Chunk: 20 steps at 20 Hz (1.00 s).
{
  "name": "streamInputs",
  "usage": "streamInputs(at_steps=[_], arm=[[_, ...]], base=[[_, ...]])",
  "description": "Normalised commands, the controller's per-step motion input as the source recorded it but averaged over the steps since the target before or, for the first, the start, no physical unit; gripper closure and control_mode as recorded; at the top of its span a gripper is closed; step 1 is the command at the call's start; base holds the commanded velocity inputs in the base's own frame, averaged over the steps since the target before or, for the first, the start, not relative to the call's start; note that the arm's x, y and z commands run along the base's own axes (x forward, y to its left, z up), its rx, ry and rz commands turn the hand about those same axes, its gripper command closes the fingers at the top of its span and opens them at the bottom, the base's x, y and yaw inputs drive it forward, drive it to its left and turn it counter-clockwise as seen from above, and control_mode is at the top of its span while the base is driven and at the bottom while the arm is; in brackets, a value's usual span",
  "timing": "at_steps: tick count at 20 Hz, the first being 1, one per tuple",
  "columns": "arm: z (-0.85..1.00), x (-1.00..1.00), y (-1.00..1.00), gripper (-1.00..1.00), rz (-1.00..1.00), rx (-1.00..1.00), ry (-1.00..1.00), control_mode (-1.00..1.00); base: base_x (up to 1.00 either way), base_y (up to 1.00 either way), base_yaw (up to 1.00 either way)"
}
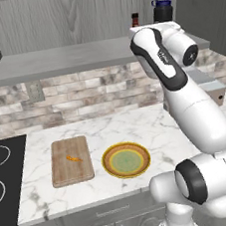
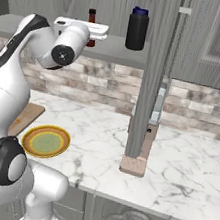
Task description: Pick the shrimp from the plate and place it on the cutting board. Then pick the condiment bottle from the cabinet and place it next to the cutting board.
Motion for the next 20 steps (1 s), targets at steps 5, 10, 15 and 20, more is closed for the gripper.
streamInputs(at_steps=[5,10,15,20], arm=[[0.15,0.00,0.03,-1.00,0.00,0.00,0.02,-1.00],[0.02,0.00,0.15,-1.00,0.00,0.00,0.04,-1.00],[0.00,0.00,0.18,-1.00,0.00,0.00,0.05,-1.00],[0.05,0.00,0.07,-1.00,0.00,0.00,0.03,-1.00]], base=[[0.00,0.00,0.00],[0.00,0.00,0.00],[0.00,0.00,0.00],[0.00,0.00,0.00]])
